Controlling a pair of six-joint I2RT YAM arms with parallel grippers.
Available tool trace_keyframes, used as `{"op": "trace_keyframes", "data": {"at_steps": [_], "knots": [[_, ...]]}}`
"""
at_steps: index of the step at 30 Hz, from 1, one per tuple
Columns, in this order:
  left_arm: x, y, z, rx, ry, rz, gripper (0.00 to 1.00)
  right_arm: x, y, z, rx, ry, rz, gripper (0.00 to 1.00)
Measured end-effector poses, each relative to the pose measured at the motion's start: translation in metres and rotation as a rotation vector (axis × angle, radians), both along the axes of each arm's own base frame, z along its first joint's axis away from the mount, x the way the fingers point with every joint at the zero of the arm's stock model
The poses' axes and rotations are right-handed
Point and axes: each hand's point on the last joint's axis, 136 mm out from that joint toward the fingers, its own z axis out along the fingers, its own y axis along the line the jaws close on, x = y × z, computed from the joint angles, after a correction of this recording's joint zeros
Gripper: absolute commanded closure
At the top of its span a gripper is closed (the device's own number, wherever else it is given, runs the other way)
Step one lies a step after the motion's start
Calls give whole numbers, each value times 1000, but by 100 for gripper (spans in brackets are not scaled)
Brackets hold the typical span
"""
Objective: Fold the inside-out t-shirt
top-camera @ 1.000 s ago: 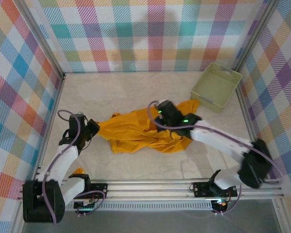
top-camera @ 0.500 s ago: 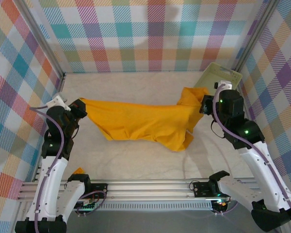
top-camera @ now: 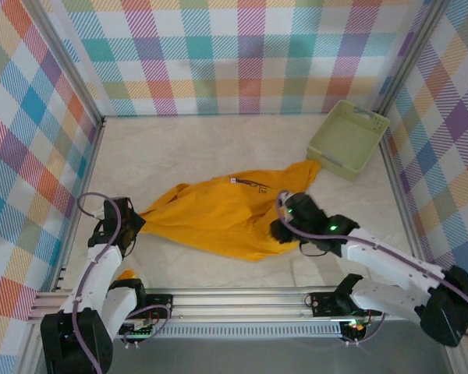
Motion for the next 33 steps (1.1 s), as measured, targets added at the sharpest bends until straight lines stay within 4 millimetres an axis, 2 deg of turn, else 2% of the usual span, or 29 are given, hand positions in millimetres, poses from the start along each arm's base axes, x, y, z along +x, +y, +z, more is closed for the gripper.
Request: {"op": "trace_keyframes", "data": {"at_steps": [2, 4, 7, 10, 13, 16, 19, 24, 29, 33], "knots": [[1, 5, 1, 0, -8, 23, 100, -10, 13, -8, -19, 15, 51, 40], [0, 8, 0, 1, -3, 34, 100, -9, 11, -10, -48, 0, 39, 35], [-1, 9, -4, -2, 16, 40, 100, 6, -4, 0, -82, -57, -27, 39], [-1, 10, -7, -6, 28, 46, 100, 32, -24, 11, -88, -94, -121, 43], [-2, 10, -8, -13, 31, 46, 100, 44, -36, 7, -114, -88, -156, 42], [-1, 10, -8, -13, 31, 45, 99, 38, -28, -1, -126, -60, -109, 37], [-1, 9, -8, -16, 30, 43, 99, 31, -20, -3, -121, -52, -70, 36], [0, 8, -10, -24, 34, 38, 99, 29, -8, -1, -83, -48, -52, 41], [3, 7, -9, -27, 21, 35, 99, 29, -4, -28, -148, 10, -43, 45], [3, 6, -9, -31, 20, 31, 99, 31, 3, -30, -188, 2, -24, 51]]}}
